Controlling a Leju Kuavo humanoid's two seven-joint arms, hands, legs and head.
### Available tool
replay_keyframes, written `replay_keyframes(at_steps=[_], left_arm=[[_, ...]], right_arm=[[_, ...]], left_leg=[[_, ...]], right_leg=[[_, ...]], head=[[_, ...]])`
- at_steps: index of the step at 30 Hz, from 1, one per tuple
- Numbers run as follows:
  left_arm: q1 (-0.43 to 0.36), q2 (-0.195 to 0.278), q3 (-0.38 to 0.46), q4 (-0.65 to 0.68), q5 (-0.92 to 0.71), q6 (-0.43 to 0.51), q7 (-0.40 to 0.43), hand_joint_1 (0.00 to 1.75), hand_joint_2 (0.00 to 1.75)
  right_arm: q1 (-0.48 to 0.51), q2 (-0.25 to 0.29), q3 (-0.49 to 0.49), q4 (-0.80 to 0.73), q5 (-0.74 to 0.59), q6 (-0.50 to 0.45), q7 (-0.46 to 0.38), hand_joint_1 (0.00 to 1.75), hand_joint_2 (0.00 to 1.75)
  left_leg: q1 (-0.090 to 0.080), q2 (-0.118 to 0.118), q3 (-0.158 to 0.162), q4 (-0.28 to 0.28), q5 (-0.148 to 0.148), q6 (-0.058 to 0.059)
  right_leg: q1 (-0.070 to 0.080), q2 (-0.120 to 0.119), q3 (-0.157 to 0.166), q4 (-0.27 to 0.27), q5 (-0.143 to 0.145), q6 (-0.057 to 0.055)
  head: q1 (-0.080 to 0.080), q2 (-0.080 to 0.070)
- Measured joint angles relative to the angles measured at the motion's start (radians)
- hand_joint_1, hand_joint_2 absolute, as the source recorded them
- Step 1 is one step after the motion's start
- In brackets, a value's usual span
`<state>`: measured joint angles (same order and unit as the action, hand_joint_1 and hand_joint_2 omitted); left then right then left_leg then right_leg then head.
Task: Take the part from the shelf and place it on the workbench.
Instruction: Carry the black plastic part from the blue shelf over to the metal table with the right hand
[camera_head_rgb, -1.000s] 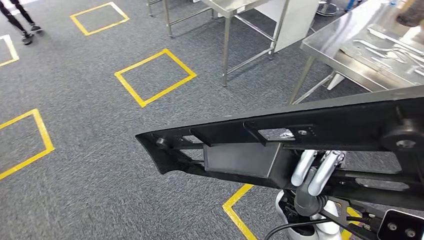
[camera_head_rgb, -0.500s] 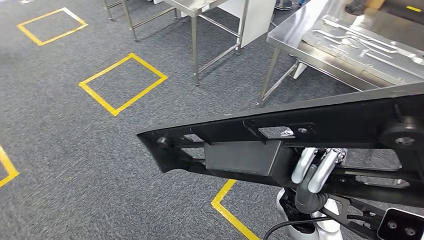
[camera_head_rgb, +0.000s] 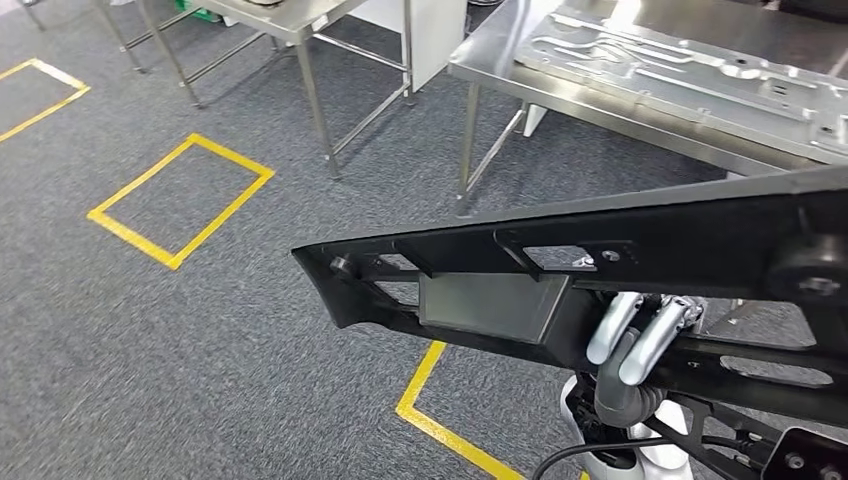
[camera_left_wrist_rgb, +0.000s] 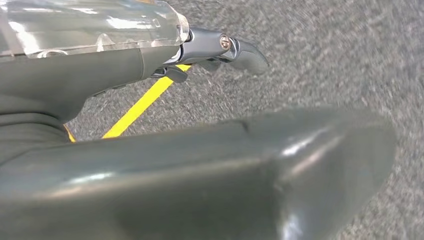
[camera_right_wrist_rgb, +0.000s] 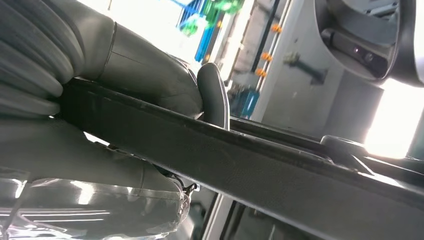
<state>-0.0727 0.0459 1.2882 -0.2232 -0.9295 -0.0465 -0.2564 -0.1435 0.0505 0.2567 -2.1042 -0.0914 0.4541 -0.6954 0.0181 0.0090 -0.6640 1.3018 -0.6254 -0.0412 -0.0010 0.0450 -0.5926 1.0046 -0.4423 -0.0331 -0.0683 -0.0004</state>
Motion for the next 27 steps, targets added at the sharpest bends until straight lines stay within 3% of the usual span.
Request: replay_keyframes(at_steps=[2,4,6,8,10,12,14,15,16,17,19,21,23,24,25,27], left_arm=[[-0.001,-0.002,-0.001,0.000,-0.002,-0.002,-0.001,0.00,0.00],[-0.002,-0.002,-0.002,0.000,-0.002,-0.003,-0.003,0.00,0.00],[-0.001,-0.001,-0.002,0.000,-0.001,-0.003,-0.009,0.00,0.00],[-0.005,-0.002,-0.002,0.000,0.002,0.002,-0.013,0.00,0.00],[-0.009,-0.003,-0.002,0.000,0.006,0.011,-0.014,0.00,0.00],[-0.005,-0.004,0.000,0.000,0.010,0.018,-0.009,0.00,0.00],[0.002,-0.007,0.002,0.000,0.015,0.023,-0.002,0.00,0.00],[0.004,-0.009,0.003,0.000,0.017,0.025,0.000,0.00,0.00],[0.004,-0.012,0.005,0.000,0.019,0.026,0.001,0.00,0.00],[0.002,-0.015,0.008,0.000,0.019,0.026,0.002,0.00,0.00],[0.000,-0.021,0.012,0.000,0.019,0.027,0.002,0.00,0.00],[-0.001,-0.025,0.015,0.000,0.018,0.029,0.004,0.00,0.00],[-0.004,-0.027,0.016,0.000,0.016,0.032,0.006,0.00,0.00],[-0.007,-0.028,0.016,0.000,0.015,0.032,0.007,0.00,0.00],[-0.009,-0.029,0.016,0.000,0.013,0.032,0.006,0.00,0.00],[-0.008,-0.031,0.016,0.000,0.009,0.030,0.004,0.00,0.00]], right_arm=[[-0.001,-0.008,0.005,0.000,0.000,-0.008,0.000,1.75,1.75],[-0.004,-0.014,0.010,0.000,-0.005,-0.012,0.000,1.75,1.75],[-0.009,-0.022,0.018,0.001,-0.016,-0.019,0.000,1.75,1.75],[-0.009,-0.032,0.024,0.002,-0.027,-0.023,0.000,1.75,1.75],[-0.004,-0.039,0.024,0.002,-0.031,-0.018,0.000,1.75,1.75],[0.012,-0.041,0.024,0.002,-0.030,-0.005,0.000,1.75,1.75],[0.034,-0.042,0.024,0.002,-0.028,0.010,0.000,1.75,1.75],[0.043,-0.042,0.024,0.002,-0.027,0.018,0.000,1.75,1.75],[0.049,-0.042,0.023,0.003,-0.026,0.024,0.000,1.75,1.75],[0.052,-0.042,0.022,0.004,-0.026,0.029,0.000,1.75,1.75],[0.054,-0.042,0.020,0.006,-0.025,0.032,0.000,1.75,1.75],[0.057,-0.041,0.018,0.008,-0.025,0.036,0.000,1.75,1.75],[0.068,-0.038,0.012,0.010,-0.024,0.044,0.000,1.75,1.75],[0.074,-0.036,0.008,0.010,-0.024,0.049,0.000,1.75,1.75],[0.077,-0.032,0.005,0.010,-0.024,0.054,0.000,1.75,1.75],[0.077,-0.023,0.002,0.013,-0.025,0.062,0.000,1.75,1.75]], left_leg=[[0.000,-0.007,0.025,-0.078,0.067,0.004],[0.001,-0.045,0.079,-0.218,0.135,0.013],[0.000,-0.070,0.106,-0.286,0.150,0.021],[0.000,-0.053,0.110,-0.293,0.150,0.032],[0.003,-0.033,0.113,-0.301,0.156,0.045],[0.003,-0.010,0.115,-0.305,0.157,0.053],[0.002,0.016,0.114,-0.304,0.155,0.055],[0.001,0.031,0.115,-0.304,0.154,0.055],[0.001,0.044,0.116,-0.304,0.152,0.053],[0.001,0.056,0.118,-0.303,0.150,0.050],[-0.002,0.078,0.125,-0.301,0.143,0.041],[-0.006,0.096,0.131,-0.299,0.136,0.029],[-0.007,0.116,0.138,-0.302,0.132,0.018],[-0.006,0.115,0.141,-0.299,0.126,0.012],[-0.003,0.098,0.137,-0.283,0.112,0.008],[0.002,0.042,0.098,-0.190,0.055,0.003]], right_leg=[[0.000,0.027,0.003,0.002,0.000,0.001],[0.002,0.053,0.001,0.008,-0.001,0.007],[0.001,0.076,-0.007,0.012,0.000,0.018],[-0.002,0.088,-0.013,0.013,0.002,0.031],[0.000,0.048,-0.029,0.045,-0.021,0.043],[0.001,-0.013,-0.079,0.148,-0.079,0.051],[-0.005,-0.035,-0.141,0.272,-0.127,0.057],[-0.008,-0.039,-0.155,0.299,-0.128,0.060],[-0.011,-0.043,-0.146,0.281,-0.109,0.062],[-0.012,-0.051,-0.118,0.227,-0.078,0.062],[-0.009,-0.093,-0.041,0.085,-0.024,0.056],[-0.002,-0.115,-0.007,0.019,-0.010,0.045],[0.001,-0.091,-0.009,0.016,-0.009,0.033],[0.000,-0.080,-0.008,0.012,-0.007,0.027],[-0.003,-0.069,-0.006,0.008,-0.005,0.020],[-0.007,-0.047,-0.005,0.003,0.000,0.010]], head=[[0.000,0.000],[0.000,0.000],[0.000,0.000],[0.000,0.000],[0.000,0.000],[0.000,0.000],[0.000,0.000],[0.000,0.000],[0.000,0.000],[0.000,0.000],[0.000,0.000],[0.000,0.000],[0.000,0.000],[0.000,0.000],[0.000,0.000],[0.000,0.000]])
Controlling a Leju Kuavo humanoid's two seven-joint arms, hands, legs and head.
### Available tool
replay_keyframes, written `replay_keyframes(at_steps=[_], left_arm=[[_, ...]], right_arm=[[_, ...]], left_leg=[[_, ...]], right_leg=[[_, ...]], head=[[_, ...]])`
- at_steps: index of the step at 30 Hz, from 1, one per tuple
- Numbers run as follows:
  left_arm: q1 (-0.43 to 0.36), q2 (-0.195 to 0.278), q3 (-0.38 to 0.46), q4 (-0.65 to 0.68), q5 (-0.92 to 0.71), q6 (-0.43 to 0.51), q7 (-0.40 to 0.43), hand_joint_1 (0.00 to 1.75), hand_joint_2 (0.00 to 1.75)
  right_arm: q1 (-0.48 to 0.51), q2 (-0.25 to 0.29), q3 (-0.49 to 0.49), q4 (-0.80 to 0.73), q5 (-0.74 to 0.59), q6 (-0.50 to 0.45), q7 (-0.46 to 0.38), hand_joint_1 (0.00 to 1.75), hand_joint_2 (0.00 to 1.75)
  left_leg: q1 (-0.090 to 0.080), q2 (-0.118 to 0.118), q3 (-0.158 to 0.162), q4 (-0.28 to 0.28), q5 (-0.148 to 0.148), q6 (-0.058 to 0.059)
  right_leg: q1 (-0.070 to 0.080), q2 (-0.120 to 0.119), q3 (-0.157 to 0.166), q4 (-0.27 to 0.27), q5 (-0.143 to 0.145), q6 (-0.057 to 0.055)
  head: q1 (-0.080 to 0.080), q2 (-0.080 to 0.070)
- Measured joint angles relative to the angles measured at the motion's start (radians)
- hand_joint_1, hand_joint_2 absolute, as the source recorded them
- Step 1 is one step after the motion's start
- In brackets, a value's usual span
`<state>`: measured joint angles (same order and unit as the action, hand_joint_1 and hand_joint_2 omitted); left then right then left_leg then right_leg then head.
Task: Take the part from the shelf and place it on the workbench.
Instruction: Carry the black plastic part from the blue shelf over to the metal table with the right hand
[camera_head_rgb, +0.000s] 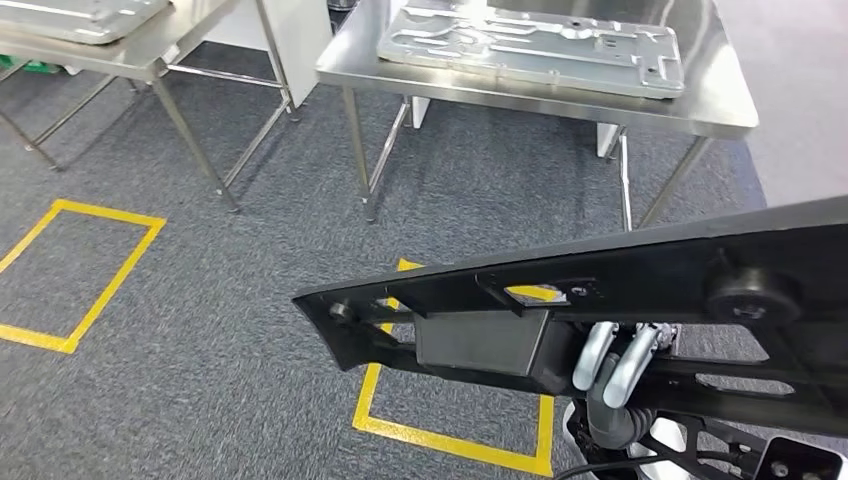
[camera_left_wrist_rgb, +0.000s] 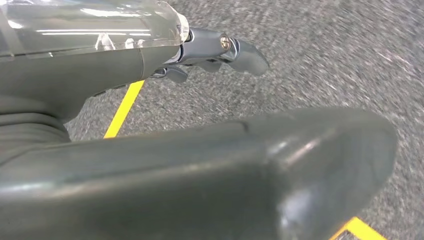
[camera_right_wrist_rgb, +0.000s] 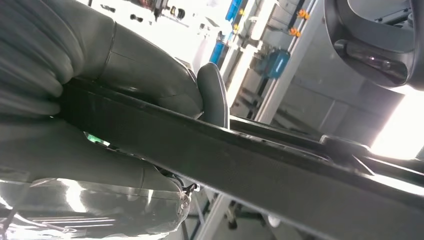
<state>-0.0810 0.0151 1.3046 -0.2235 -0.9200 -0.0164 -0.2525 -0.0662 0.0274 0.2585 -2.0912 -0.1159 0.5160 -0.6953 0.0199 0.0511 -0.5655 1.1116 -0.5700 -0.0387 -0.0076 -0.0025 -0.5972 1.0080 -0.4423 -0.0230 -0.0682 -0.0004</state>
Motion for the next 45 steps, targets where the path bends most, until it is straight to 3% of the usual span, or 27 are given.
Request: replay_keyframes(at_steps=[2,3,4,6,7,9,11,12,14,16,18,19,20,22,24,27,29,31,32,33,34,35,37,38,40,43,45], left_arm=[[0.005,-0.001,0.000,0.000,-0.001,-0.001,-0.002,0.00,0.00],[0.007,-0.001,0.000,0.000,-0.001,-0.002,-0.003,0.00,0.00],[0.007,-0.001,0.000,0.000,-0.001,-0.003,-0.003,0.00,0.00],[0.007,-0.001,0.000,0.000,-0.002,-0.004,-0.004,0.00,0.00],[0.006,0.000,0.000,0.000,-0.002,-0.004,-0.005,0.00,0.00],[0.006,0.000,0.000,0.000,-0.002,-0.005,-0.005,0.00,0.00],[0.003,0.000,0.000,0.000,-0.002,-0.005,-0.005,0.00,0.00],[0.001,0.000,0.000,0.000,-0.002,-0.005,-0.006,0.00,0.00],[-0.002,-0.002,0.000,0.000,-0.002,-0.005,-0.006,0.00,0.00],[0.003,-0.003,0.000,0.000,-0.002,-0.008,-0.007,0.00,0.00],[0.007,-0.003,0.001,0.000,-0.001,-0.013,-0.009,0.00,0.00],[0.006,-0.003,0.001,0.000,-0.001,-0.016,-0.011,0.00,0.00],[0.004,-0.003,0.001,0.000,0.000,-0.019,-0.012,0.00,0.00],[0.001,-0.003,0.002,0.000,0.005,-0.024,-0.013,0.00,0.00],[-0.001,-0.003,0.003,0.000,0.009,-0.025,-0.014,0.00,0.00],[-0.007,-0.003,0.004,0.000,0.011,-0.027,-0.014,0.00,0.00],[-0.011,-0.004,0.004,0.000,0.014,-0.030,-0.013,0.00,0.00],[-0.009,-0.003,0.008,0.000,0.019,-0.033,-0.012,0.00,0.00],[-0.005,-0.003,0.009,0.000,0.020,-0.035,-0.011,0.00,0.00],[-0.002,-0.003,0.011,0.000,0.021,-0.037,-0.010,0.00,0.00],[0.001,-0.003,0.012,0.000,0.021,-0.038,-0.009,0.00,0.00],[0.002,-0.003,0.012,0.000,0.021,-0.040,-0.009,0.00,0.00],[0.002,-0.003,0.012,0.000,0.021,-0.042,-0.009,0.00,0.00],[0.002,-0.002,0.013,0.000,0.021,-0.043,-0.010,0.00,0.00],[0.002,-0.001,0.016,0.000,0.020,-0.043,-0.011,0.00,0.00],[0.001,-0.001,0.019,0.000,0.020,-0.043,-0.013,0.00,0.00],[0.001,-0.001,0.021,0.000,0.019,-0.043,-0.015,0.00,0.00]], right_arm=[[-0.003,0.005,-0.002,0.006,-0.003,0.003,0.000,1.75,1.75],[-0.003,0.006,-0.003,0.010,-0.005,0.003,0.000,1.75,1.75],[-0.004,0.006,-0.004,0.013,-0.007,0.003,0.000,1.75,1.75],[-0.006,0.007,-0.005,0.018,-0.010,0.003,0.000,1.75,1.75],[-0.009,0.008,-0.006,0.020,-0.010,0.003,0.000,1.75,1.75],[-0.013,0.010,-0.006,0.023,-0.011,0.004,0.000,1.75,1.75],[-0.015,0.012,-0.008,0.024,-0.011,0.003,0.000,1.75,1.75],[-0.015,0.012,-0.010,0.025,-0.012,0.003,0.000,1.75,1.75],[-0.018,0.012,-0.013,0.025,-0.012,0.004,0.000,1.75,1.75],[-0.025,0.012,-0.015,0.027,-0.015,0.001,0.000,1.75,1.75],[-0.035,0.012,-0.014,0.034,-0.020,-0.010,0.000,1.75,1.75],[-0.042,0.012,-0.014,0.038,-0.024,-0.020,0.000,1.75,1.75],[-0.051,0.012,-0.012,0.042,-0.028,-0.031,0.000,1.75,1.75],[-0.071,0.012,-0.005,0.048,-0.035,-0.053,0.000,1.75,1.75],[-0.091,0.011,0.007,0.054,-0.041,-0.070,0.000,1.75,1.75],[-0.111,0.008,0.025,0.063,-0.059,-0.083,0.000,1.75,1.75],[-0.122,0.005,0.037,0.070,-0.066,-0.087,0.000,1.75,1.75],[-0.130,0.003,0.048,0.075,-0.065,-0.088,0.000,1.75,1.75],[-0.131,0.003,0.053,0.079,-0.063,-0.088,0.000,1.75,1.75],[-0.132,0.002,0.057,0.082,-0.062,-0.087,0.000,1.75,1.75],[-0.132,0.002,0.059,0.086,-0.060,-0.087,0.001,1.75,1.75],[-0.132,0.002,0.062,0.089,-0.057,-0.086,0.001,1.75,1.75],[-0.134,0.002,0.066,0.091,-0.053,-0.086,0.001,1.75,1.75],[-0.136,0.002,0.068,0.091,-0.051,-0.086,0.000,1.75,1.75],[-0.141,0.002,0.072,0.092,-0.050,-0.089,0.000,1.75,1.75],[-0.145,0.002,0.076,0.093,-0.049,-0.096,0.001,1.75,1.75],[-0.149,0.002,0.077,0.093,-0.049,-0.100,0.000,1.75,1.75]], left_leg=[[0.001,-0.035,-0.065,0.134,-0.056,-0.002],[0.001,-0.040,-0.086,0.171,-0.060,-0.002],[0.001,-0.043,-0.090,0.169,-0.043,0.000],[0.000,-0.060,-0.047,0.056,0.033,0.009],[0.001,-0.084,-0.018,-0.014,0.063,0.016],[-0.001,-0.121,0.013,-0.095,0.087,0.025],[-0.004,-0.115,0.018,-0.108,0.088,0.032],[-0.003,-0.103,0.022,-0.114,0.092,0.038],[0.002,-0.078,0.028,-0.128,0.101,0.050],[0.001,-0.050,0.030,-0.133,0.102,0.057],[0.000,-0.020,0.030,-0.132,0.099,0.057],[0.000,-0.006,0.031,-0.131,0.097,0.055],[0.000,0.006,0.033,-0.130,0.094,0.053],[-0.002,0.029,0.041,-0.125,0.084,0.044],[-0.008,0.047,0.047,-0.120,0.074,0.033],[-0.009,0.069,0.056,-0.121,0.065,0.016],[-0.003,0.036,0.045,-0.087,0.036,0.008],[0.000,-0.019,-0.007,0.027,-0.025,0.004],[0.000,-0.033,-0.044,0.098,-0.053,0.003],[0.000,-0.040,-0.075,0.153,-0.068,0.003],[0.000,-0.042,-0.092,0.175,-0.062,0.003],[0.000,-0.043,-0.091,0.156,-0.035,0.005],[0.000,-0.046,-0.042,0.027,0.045,0.012],[-0.002,-0.049,-0.016,-0.036,0.071,0.017],[-0.007,-0.054,0.008,-0.100,0.085,0.030],[-0.007,-0.053,0.017,-0.110,0.086,0.051],[-0.004,-0.052,0.027,-0.114,0.088,0.061]], right_leg=[[0.002,0.027,-0.001,0.001,0.001,-0.005],[0.004,0.042,-0.001,0.001,0.001,-0.005],[0.006,0.057,0.000,0.002,0.001,-0.005],[0.008,0.084,0.003,0.004,0.001,-0.005],[0.009,0.097,0.002,0.006,0.000,-0.002],[0.007,0.120,-0.004,0.008,0.002,0.007],[0.002,0.144,-0.011,0.005,0.007,0.023],[0.001,0.140,-0.013,0.005,0.008,0.028],[0.005,0.089,-0.033,0.042,-0.017,0.038],[0.002,0.029,-0.091,0.158,-0.079,0.045],[-0.005,0.012,-0.148,0.270,-0.116,0.054],[-0.008,0.008,-0.153,0.279,-0.109,0.057],[-0.011,0.002,-0.135,0.245,-0.083,0.059],[-0.010,-0.036,-0.058,0.106,-0.022,0.056],[-0.003,-0.064,-0.011,0.016,0.003,0.044],[0.000,-0.042,-0.011,0.007,0.002,0.026],[-0.005,-0.026,-0.008,0.001,0.005,0.014],[-0.005,-0.011,-0.007,-0.002,0.005,0.004],[-0.004,-0.003,-0.006,-0.001,0.004,0.002],[-0.002,0.006,-0.006,-0.001,0.003,0.000],[-0.001,0.013,-0.004,-0.001,0.002,0.000],[0.001,0.020,-0.001,0.000,0.000,0.000],[0.001,0.029,0.006,0.002,-0.007,0.004],[0.002,0.033,0.008,0.005,-0.011,0.008],[0.004,0.038,0.009,0.008,-0.012,0.020],[0.004,0.036,0.006,0.022,-0.010,0.039],[0.002,0.023,-0.022,0.081,-0.044,0.049]], head=[[0.000,0.000],[0.000,0.000],[0.000,0.000],[0.000,0.000],[0.000,0.000],[0.000,0.000],[0.000,0.000],[0.000,0.000],[0.000,0.000],[0.000,0.000],[0.000,0.000],[0.000,0.000],[0.000,0.000],[0.000,0.000],[0.000,0.000],[0.000,0.000],[0.000,0.000],[0.000,0.000],[0.000,0.000],[0.000,0.000],[0.000,0.000],[0.000,0.000],[0.000,0.000],[0.000,0.000],[0.000,0.000],[0.000,0.000],[0.000,0.000]])
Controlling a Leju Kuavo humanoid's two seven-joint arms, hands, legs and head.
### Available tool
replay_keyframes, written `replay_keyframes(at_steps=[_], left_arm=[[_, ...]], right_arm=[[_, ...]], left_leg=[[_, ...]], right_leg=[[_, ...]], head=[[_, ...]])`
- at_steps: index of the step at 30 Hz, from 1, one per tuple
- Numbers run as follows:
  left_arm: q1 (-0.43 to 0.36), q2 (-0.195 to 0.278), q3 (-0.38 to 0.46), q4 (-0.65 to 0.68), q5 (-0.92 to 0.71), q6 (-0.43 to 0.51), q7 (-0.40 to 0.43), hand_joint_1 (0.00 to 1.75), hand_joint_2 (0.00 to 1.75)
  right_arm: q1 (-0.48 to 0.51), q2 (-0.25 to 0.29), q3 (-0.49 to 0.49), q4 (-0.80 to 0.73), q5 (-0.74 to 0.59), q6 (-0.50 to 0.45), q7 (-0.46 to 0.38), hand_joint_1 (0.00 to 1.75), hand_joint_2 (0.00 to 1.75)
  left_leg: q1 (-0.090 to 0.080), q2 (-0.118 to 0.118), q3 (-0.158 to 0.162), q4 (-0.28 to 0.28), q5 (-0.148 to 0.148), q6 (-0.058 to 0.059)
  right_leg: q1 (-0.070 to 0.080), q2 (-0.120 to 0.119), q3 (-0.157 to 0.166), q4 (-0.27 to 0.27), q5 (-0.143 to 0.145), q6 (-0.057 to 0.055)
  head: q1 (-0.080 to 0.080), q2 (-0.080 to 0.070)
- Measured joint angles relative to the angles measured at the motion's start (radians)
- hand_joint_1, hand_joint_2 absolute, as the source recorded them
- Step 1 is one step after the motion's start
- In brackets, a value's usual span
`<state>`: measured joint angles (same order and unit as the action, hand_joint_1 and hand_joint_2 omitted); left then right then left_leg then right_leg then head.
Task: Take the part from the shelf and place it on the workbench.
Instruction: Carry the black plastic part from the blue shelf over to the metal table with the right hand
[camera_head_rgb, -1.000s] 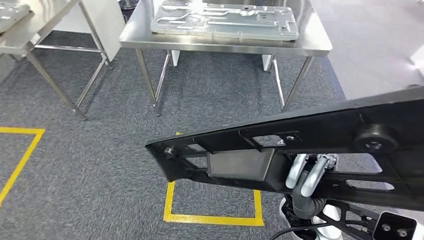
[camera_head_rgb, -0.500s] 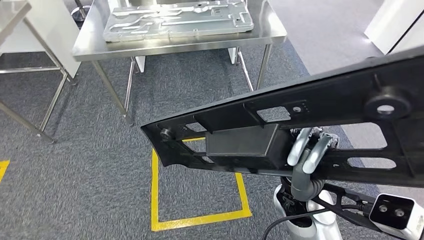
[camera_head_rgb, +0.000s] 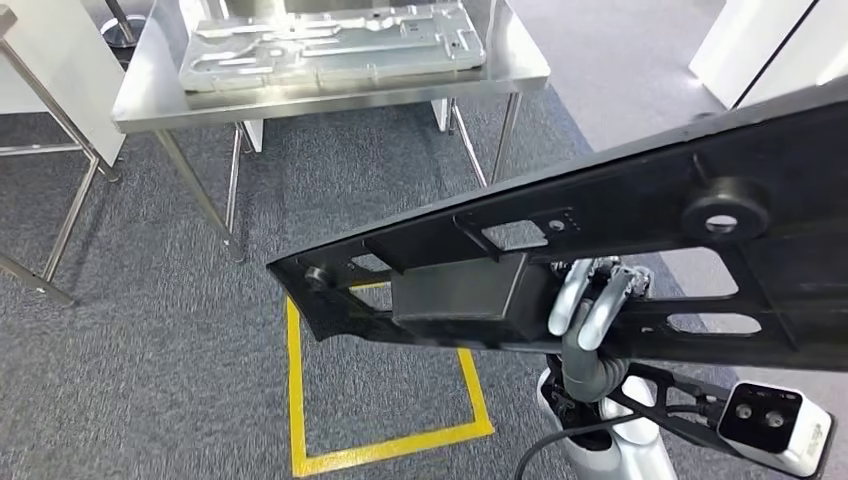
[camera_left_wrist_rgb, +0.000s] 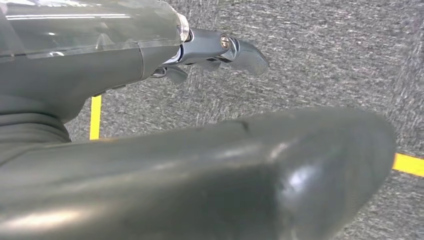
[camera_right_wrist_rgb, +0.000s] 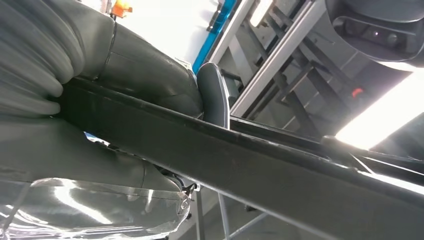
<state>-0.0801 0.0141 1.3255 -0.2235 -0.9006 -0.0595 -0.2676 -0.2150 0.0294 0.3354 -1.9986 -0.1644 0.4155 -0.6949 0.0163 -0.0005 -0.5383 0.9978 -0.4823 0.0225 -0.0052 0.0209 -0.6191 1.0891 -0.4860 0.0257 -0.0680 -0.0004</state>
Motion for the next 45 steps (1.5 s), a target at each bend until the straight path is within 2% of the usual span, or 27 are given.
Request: replay_keyframes(at_steps=[3,4,5,7,8,10,14,16,18,19,20,21,23,24,26,28,30,31,33,35,36,37,39,40,41,44,45], left_arm=[[0.001,0.000,0.003,0.000,0.000,0.000,-0.002,0.00,0.00],[0.002,0.000,0.004,0.000,0.000,0.000,-0.002,0.00,0.00],[0.002,0.000,0.004,0.000,0.000,0.000,-0.002,0.00,0.00],[0.002,0.000,0.005,0.000,0.000,0.000,-0.003,0.00,0.00],[0.002,-0.001,0.005,0.000,0.000,0.000,-0.004,0.00,0.00],[0.002,-0.001,0.005,0.000,0.000,0.000,-0.005,0.00,0.00],[0.000,-0.003,0.005,0.000,0.000,0.000,-0.005,0.00,0.00],[-0.002,-0.003,0.006,0.000,0.000,0.000,-0.006,0.00,0.00],[0.000,-0.002,0.006,0.000,0.000,0.000,-0.007,0.00,0.00],[0.002,-0.002,0.006,0.000,0.000,0.000,-0.007,0.00,0.00],[0.004,-0.002,0.006,0.000,0.000,0.000,-0.008,0.00,0.00],[0.006,-0.002,0.006,0.000,0.000,0.000,-0.008,0.00,0.00],[0.007,-0.002,0.006,0.000,-0.001,0.000,-0.009,0.00,0.00],[0.006,-0.001,0.006,0.000,-0.001,0.000,-0.010,0.00,0.00],[0.004,0.000,0.007,0.000,-0.002,0.000,-0.011,0.00,0.00],[0.003,0.000,0.007,0.000,-0.003,0.000,-0.012,0.00,0.00],[0.003,0.000,0.007,0.000,-0.003,0.000,-0.014,0.00,0.00],[0.002,0.000,0.007,0.000,-0.003,0.000,-0.014,0.00,0.00],[0.003,0.000,0.007,0.000,-0.004,0.000,-0.015,0.00,0.00],[0.004,0.000,0.007,0.000,-0.008,0.000,-0.015,0.00,0.00],[0.005,0.000,0.007,0.000,-0.010,-0.001,-0.015,0.00,0.00],[0.005,0.000,0.007,0.000,-0.011,-0.001,-0.015,0.00,0.00],[0.005,0.000,0.007,0.000,-0.013,-0.002,-0.015,0.00,0.00],[0.003,0.000,0.007,0.000,-0.013,-0.003,-0.015,0.00,0.00],[0.001,0.000,0.007,0.000,-0.014,-0.003,-0.015,0.00,0.00],[-0.004,0.002,0.007,0.000,-0.015,-0.002,-0.015,0.00,0.00],[-0.006,0.003,0.007,0.000,-0.016,-0.002,-0.015,0.00,0.00]], right_arm=[[-0.002,0.000,0.001,0.001,0.000,-0.002,0.000,1.75,1.75],[-0.001,0.000,0.001,0.002,0.000,-0.002,0.000,1.75,1.75],[-0.001,0.000,0.002,0.003,0.000,-0.002,0.000,1.75,1.75],[-0.002,0.000,0.003,0.004,0.000,-0.002,0.000,1.75,1.75],[-0.002,0.000,0.004,0.004,0.000,-0.002,0.000,1.75,1.75],[-0.002,0.000,0.005,0.005,0.000,-0.001,0.000,1.75,1.75],[-0.003,-0.001,0.007,0.005,0.000,0.000,0.000,1.75,1.75],[-0.003,0.000,0.010,0.005,-0.002,0.003,0.000,1.75,1.75],[0.001,0.000,0.012,0.005,-0.004,0.008,0.000,1.75,1.75],[0.004,0.000,0.012,0.005,-0.005,0.012,0.000,1.75,1.75],[0.007,0.000,0.011,0.006,-0.007,0.019,0.000,1.75,1.75],[0.009,0.000,0.009,0.006,-0.007,0.028,0.000,1.75,1.75],[0.014,0.000,0.000,0.008,0.003,0.045,0.000,1.75,1.75],[0.018,0.000,-0.005,0.008,0.013,0.050,0.000,1.75,1.75],[0.024,0.000,-0.014,0.010,0.034,0.052,0.000,1.75,1.75],[0.027,0.000,-0.021,0.010,0.049,0.052,0.001,1.75,1.75],[0.026,0.000,-0.025,0.009,0.056,0.051,0.000,1.75,1.75],[0.025,0.000,-0.025,0.009,0.059,0.051,0.000,1.75,1.75],[0.024,0.000,-0.026,0.011,0.060,0.048,0.000,1.75,1.75],[0.022,0.000,-0.026,0.012,0.050,0.046,0.000,1.75,1.75],[0.018,0.000,-0.026,0.013,0.041,0.044,0.000,1.75,1.75],[0.013,0.000,-0.026,0.013,0.031,0.043,0.000,1.75,1.75],[0.003,0.000,-0.026,0.013,0.017,0.039,0.000,1.75,1.75],[-0.001,0.000,-0.027,0.014,0.013,0.036,0.000,1.75,1.75],[-0.004,0.000,-0.027,0.015,0.011,0.033,0.000,1.75,1.75],[-0.013,0.000,-0.027,0.018,0.007,0.027,0.001,1.75,1.75],[-0.017,0.001,-0.027,0.018,0.005,0.026,0.000,1.75,1.75]], left_leg=[[-0.001,0.003,0.004,0.000,-0.006,0.006],[-0.001,0.004,0.008,0.000,-0.010,0.005],[-0.001,0.005,0.013,0.000,-0.015,0.004],[-0.001,0.005,0.032,0.000,-0.028,-0.001],[-0.002,0.006,0.041,0.000,-0.034,-0.004],[-0.003,0.009,0.050,-0.001,-0.045,-0.015],[-0.004,0.012,0.060,0.028,-0.056,-0.037],[-0.002,0.010,0.013,0.119,-0.087,-0.042],[-0.001,0.009,-0.070,0.239,-0.130,-0.046],[-0.001,0.009,-0.101,0.269,-0.138,-0.047],[-0.001,0.009,-0.120,0.270,-0.129,-0.047],[-0.001,0.009,-0.121,0.236,-0.098,-0.046],[-0.004,0.018,-0.097,0.121,-0.006,-0.037],[-0.008,0.027,-0.087,0.073,0.020,-0.031],[-0.018,0.038,-0.079,0.036,0.033,-0.015],[-0.018,0.026,-0.068,0.029,0.033,-0.003],[-0.012,0.011,-0.049,0.020,0.030,0.007],[-0.010,0.004,-0.040,0.016,0.028,0.011],[-0.009,-0.008,-0.029,0.013,0.018,0.016],[-0.008,-0.019,-0.012,0.013,0.002,0.014],[-0.006,-0.022,0.001,0.013,-0.008,0.012],[-0.005,-0.026,0.016,0.013,-0.019,0.009],[-0.005,-0.030,0.042,0.014,-0.042,0.000],[-0.006,-0.031,0.050,0.013,-0.054,-0.007],[-0.007,-0.031,0.058,0.014,-0.061,-0.014],[-0.006,-0.026,0.070,0.029,-0.061,-0.032],[-0.005,-0.021,0.058,0.059,-0.061,-0.035]], right_leg=[[-0.003,-0.010,-0.102,0.181,-0.076,0.010],[-0.003,-0.010,-0.123,0.209,-0.078,0.010],[-0.004,-0.011,-0.122,0.197,-0.059,0.010],[-0.004,-0.017,-0.068,0.071,0.019,0.003],[-0.001,-0.022,-0.040,0.007,0.041,-0.003],[0.007,-0.030,-0.012,-0.060,0.049,-0.018],[0.005,-0.024,0.015,-0.074,0.042,-0.043],[0.004,-0.023,0.035,-0.080,0.033,-0.053],[0.005,-0.018,0.047,-0.081,0.020,-0.058],[0.006,-0.015,0.055,-0.080,0.013,-0.058],[0.007,-0.012,0.064,-0.080,0.005,-0.058],[0.008,-0.009,0.076,-0.080,-0.004,-0.057],[0.009,-0.011,0.104,-0.081,-0.024,-0.054],[0.010,-0.014,0.114,-0.081,-0.032,-0.051],[0.011,-0.021,0.128,-0.081,-0.046,-0.039],[0.011,-0.028,0.136,-0.074,-0.053,-0.025],[0.009,-0.029,0.116,-0.021,-0.062,-0.014],[0.006,-0.028,0.085,0.031,-0.077,-0.008],[0.000,-0.024,-0.003,0.157,-0.124,0.002],[-0.006,-0.024,-0.071,0.214,-0.148,0.008],[-0.008,-0.024,-0.083,0.196,-0.132,0.009],[-0.010,-0.024,-0.080,0.147,-0.093,0.009],[-0.009,-0.024,-0.061,0.020,0.019,0.004],[-0.006,-0.023,-0.054,-0.022,0.057,-0.002],[-0.004,-0.021,-0.051,-0.046,0.078,-0.009],[-0.004,-0.019,-0.027,-0.062,0.071,-0.032],[-0.004,-0.019,-0.014,-0.067,0.066,-0.038]], head=[[0.000,0.000],[0.000,0.000],[0.000,0.000],[0.000,0.000],[0.000,0.000],[0.000,0.000],[0.000,0.000],[0.000,0.000],[0.000,0.000],[0.000,0.000],[0.000,0.000],[0.000,0.000],[0.000,0.000],[0.000,0.000],[0.000,0.000],[0.000,0.000],[0.000,0.000],[0.000,0.000],[0.000,0.000],[0.000,0.000],[0.000,0.000],[0.000,0.000],[0.000,0.000],[0.000,0.000],[0.000,0.000],[0.000,0.000],[0.000,0.000]])
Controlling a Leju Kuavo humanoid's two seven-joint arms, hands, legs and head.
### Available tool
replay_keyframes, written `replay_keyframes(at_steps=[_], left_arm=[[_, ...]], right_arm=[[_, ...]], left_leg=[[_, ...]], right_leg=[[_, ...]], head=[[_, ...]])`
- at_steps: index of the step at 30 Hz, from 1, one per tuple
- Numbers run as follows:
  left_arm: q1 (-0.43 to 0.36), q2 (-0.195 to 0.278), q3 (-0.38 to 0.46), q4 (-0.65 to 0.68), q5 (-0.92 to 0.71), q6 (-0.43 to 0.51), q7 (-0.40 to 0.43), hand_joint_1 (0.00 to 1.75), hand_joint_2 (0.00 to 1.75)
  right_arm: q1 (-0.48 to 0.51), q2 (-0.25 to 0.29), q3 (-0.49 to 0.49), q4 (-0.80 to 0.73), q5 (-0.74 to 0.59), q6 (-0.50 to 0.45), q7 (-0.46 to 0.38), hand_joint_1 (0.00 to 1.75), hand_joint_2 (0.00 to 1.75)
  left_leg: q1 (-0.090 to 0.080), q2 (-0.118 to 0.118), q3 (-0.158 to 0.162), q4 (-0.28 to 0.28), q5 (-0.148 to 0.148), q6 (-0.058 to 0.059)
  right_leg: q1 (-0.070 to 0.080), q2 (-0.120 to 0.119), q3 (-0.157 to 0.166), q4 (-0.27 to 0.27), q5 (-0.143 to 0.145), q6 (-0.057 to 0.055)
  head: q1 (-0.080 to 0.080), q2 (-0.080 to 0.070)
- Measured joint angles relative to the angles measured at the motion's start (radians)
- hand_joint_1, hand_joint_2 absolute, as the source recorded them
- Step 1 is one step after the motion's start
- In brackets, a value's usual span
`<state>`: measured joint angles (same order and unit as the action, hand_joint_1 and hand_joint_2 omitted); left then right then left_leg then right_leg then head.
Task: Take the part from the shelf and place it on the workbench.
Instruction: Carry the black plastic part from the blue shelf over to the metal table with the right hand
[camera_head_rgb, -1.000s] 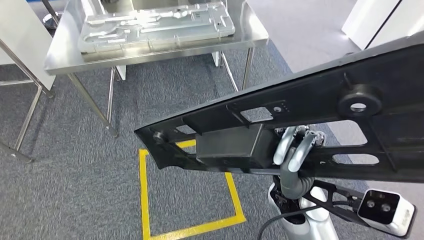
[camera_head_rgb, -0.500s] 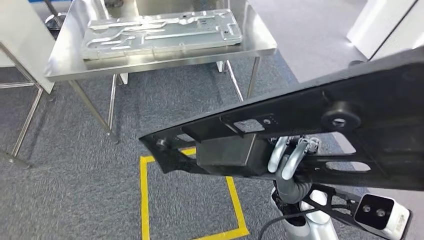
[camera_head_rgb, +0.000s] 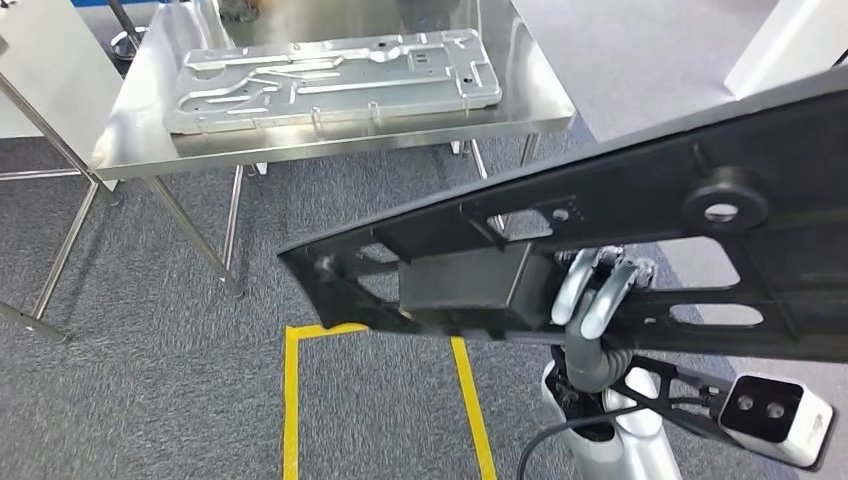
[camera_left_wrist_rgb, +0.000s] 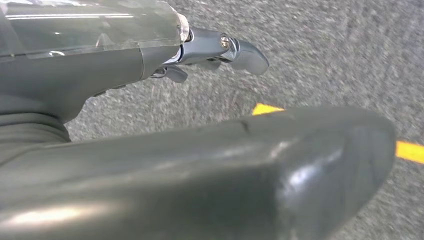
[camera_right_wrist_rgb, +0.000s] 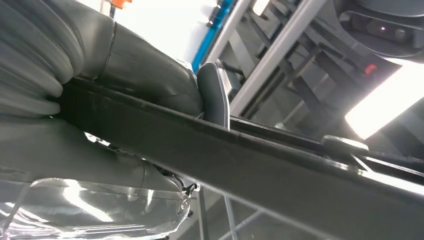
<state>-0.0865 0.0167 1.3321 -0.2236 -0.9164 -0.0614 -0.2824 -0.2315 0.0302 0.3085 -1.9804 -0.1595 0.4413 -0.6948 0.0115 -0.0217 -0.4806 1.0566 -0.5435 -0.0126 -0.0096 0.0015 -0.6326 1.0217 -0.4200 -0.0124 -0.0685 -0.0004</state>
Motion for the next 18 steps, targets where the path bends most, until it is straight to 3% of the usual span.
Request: replay_keyframes(at_steps=[2,4,5,6,7,9,11,13,15,17,18], left_arm=[[-0.004,0.000,0.000,0.000,-0.001,0.001,0.001,0.00,0.00],[-0.003,0.001,0.000,0.000,0.001,0.003,0.001,0.00,0.00],[0.000,0.001,0.000,0.000,0.002,0.003,0.001,0.00,0.00],[0.002,0.001,0.000,0.000,0.003,0.003,0.001,0.00,0.00],[0.003,0.000,0.000,0.000,0.004,0.004,0.001,0.00,0.00],[0.007,0.001,0.000,0.000,0.005,0.005,0.001,0.00,0.00],[0.011,0.002,0.001,0.000,0.005,0.006,0.002,0.00,0.00],[0.010,0.003,0.001,0.000,0.005,0.006,0.002,0.00,0.00],[0.008,0.003,0.001,0.000,0.005,0.006,0.001,0.00,0.00],[0.007,0.003,0.001,0.000,0.005,0.006,0.001,0.00,0.00],[0.007,0.003,0.001,0.000,0.005,0.006,0.001,0.00,0.00]], right_arm=[[-0.005,0.000,0.001,0.001,-0.003,-0.003,0.000,1.75,1.75],[-0.008,0.000,0.002,0.003,-0.004,-0.006,0.000,1.75,1.75],[-0.007,0.000,0.003,0.004,-0.005,-0.007,0.000,1.75,1.75],[-0.007,0.000,0.003,0.005,-0.006,-0.008,0.000,1.75,1.75],[-0.007,0.000,0.004,0.006,-0.006,-0.008,0.000,1.75,1.75],[-0.007,0.000,0.006,0.007,-0.006,-0.007,0.000,1.75,1.75],[-0.006,0.000,0.008,0.009,-0.006,-0.005,0.000,1.75,1.75],[-0.006,0.000,0.009,0.010,-0.006,-0.004,0.000,1.75,1.75],[-0.007,0.000,0.010,0.009,-0.006,-0.004,0.000,1.75,1.75],[-0.009,0.000,0.010,0.008,-0.006,-0.004,-0.001,1.75,1.75],[-0.008,0.000,0.010,0.009,-0.007,-0.004,-0.001,1.75,1.75]], left_leg=[[0.002,0.009,-0.063,0.109,-0.021,-0.006],[0.002,0.011,-0.145,0.212,-0.073,-0.012],[0.002,0.011,-0.172,0.228,-0.091,-0.012],[0.002,0.012,-0.184,0.212,-0.088,-0.010],[0.002,0.012,-0.184,0.169,-0.060,-0.007],[-0.002,0.015,-0.168,0.052,0.046,0.004],[-0.008,0.018,-0.156,-0.011,0.110,0.015],[-0.011,0.016,-0.143,-0.022,0.109,0.026],[-0.007,0.013,-0.118,-0.037,0.105,0.038],[-0.005,0.012,-0.092,-0.049,0.094,0.047],[-0.005,0.012,-0.083,-0.051,0.086,0.050]], right_leg=[[0.001,-0.002,0.024,-0.007,-0.014,-0.008],[0.003,-0.002,0.044,-0.008,-0.033,-0.012],[0.004,-0.001,0.056,-0.008,-0.044,-0.012],[0.005,-0.001,0.071,-0.008,-0.056,-0.012],[0.006,-0.001,0.088,-0.008,-0.068,-0.011],[0.008,-0.001,0.117,-0.008,-0.093,-0.007],[0.010,0.001,0.135,-0.010,-0.111,0.003],[0.010,0.003,0.142,-0.002,-0.111,0.016],[0.008,0.002,0.128,0.043,-0.104,0.026],[0.005,0.001,0.063,0.145,-0.123,0.035],[0.004,0.001,0.018,0.204,-0.147,0.038]], head=[[0.000,0.000],[0.000,0.000],[0.000,0.000],[0.000,0.000],[0.000,0.000],[0.000,0.000],[0.000,0.000],[0.000,0.000],[0.000,0.000],[0.000,0.000],[0.000,0.000]])
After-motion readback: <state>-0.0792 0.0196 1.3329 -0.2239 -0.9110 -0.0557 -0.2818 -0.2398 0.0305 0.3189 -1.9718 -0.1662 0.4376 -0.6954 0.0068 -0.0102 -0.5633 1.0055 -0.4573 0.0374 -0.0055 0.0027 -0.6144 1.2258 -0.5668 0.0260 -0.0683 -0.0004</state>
